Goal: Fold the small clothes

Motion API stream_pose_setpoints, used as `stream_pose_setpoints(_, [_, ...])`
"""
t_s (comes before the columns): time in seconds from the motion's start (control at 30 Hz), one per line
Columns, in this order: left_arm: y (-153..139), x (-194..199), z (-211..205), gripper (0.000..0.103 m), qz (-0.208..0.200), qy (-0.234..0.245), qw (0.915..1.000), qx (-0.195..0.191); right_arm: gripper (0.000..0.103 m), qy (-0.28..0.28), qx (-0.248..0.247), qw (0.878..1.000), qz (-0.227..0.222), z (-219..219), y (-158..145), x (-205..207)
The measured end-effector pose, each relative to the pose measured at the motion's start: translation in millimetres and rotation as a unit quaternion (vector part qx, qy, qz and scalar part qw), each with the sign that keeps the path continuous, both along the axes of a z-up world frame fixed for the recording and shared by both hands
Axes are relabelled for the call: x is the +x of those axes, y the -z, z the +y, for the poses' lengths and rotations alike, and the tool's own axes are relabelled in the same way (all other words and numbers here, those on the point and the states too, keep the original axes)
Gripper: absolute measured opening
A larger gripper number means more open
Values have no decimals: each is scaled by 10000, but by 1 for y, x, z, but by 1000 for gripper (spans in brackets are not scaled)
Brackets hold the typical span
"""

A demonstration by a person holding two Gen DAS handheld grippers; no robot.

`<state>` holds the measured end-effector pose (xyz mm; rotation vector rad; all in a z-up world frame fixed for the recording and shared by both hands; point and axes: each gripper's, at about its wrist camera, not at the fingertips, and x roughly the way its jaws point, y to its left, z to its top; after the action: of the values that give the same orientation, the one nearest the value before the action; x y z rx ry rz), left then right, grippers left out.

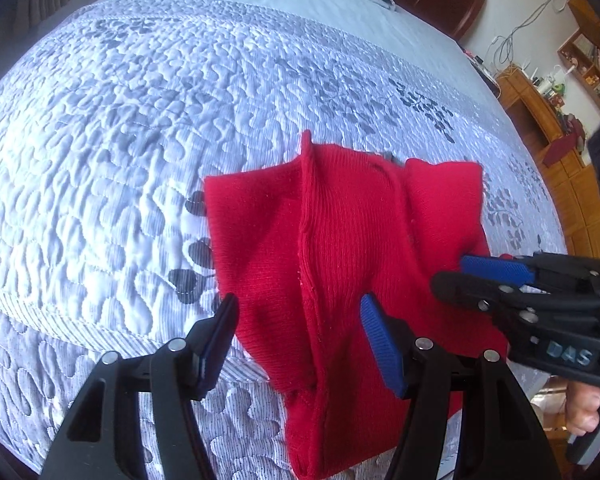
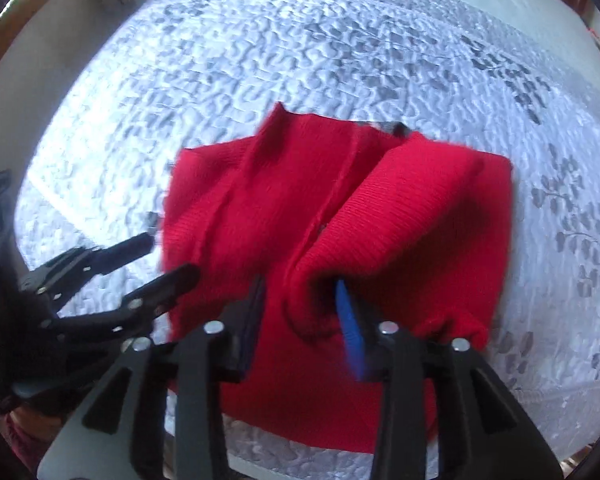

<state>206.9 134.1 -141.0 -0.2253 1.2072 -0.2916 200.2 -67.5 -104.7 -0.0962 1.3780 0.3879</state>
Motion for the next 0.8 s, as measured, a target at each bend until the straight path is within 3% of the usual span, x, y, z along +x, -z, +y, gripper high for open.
stream_pose_setpoints(0.1, [0,0,4,64,53,-72,10000,-21,46,-98,298,9989,-340,-6,-28,-9])
stream_pose_setpoints(0.17, [0,1,7,64,80,-111,9999,-84,58,-108,464,9974,-533,-15,-47,-14])
stream_pose_setpoints(0.23, [-2,2,10,64,86,-182,9997,-125,62,-100,554,9955,-760,-30,-65,-22])
stream_pose_setpoints(0.37, [-9,6,16,64,105,-286,9992,-250,85,-134,353,9941,-1016,-57,-72,-42])
stream_pose_setpoints(0.43, [-13,7,16,64,131,-302,9989,-329,87,-245,179,9939,-1057,-65,-62,-50])
stream_pose_setpoints(0.57, [-18,8,9,64,206,-245,9985,-454,88,-629,123,9954,-708,-62,-25,-62])
stream_pose_setpoints(0.7, [-18,8,-2,66,319,-145,9984,-451,87,-809,-150,9939,-730,-48,3,-61])
stream_pose_setpoints(0.8, [-14,10,-9,68,454,-137,9979,-433,65,-905,-103,9940,-612,-44,16,-58])
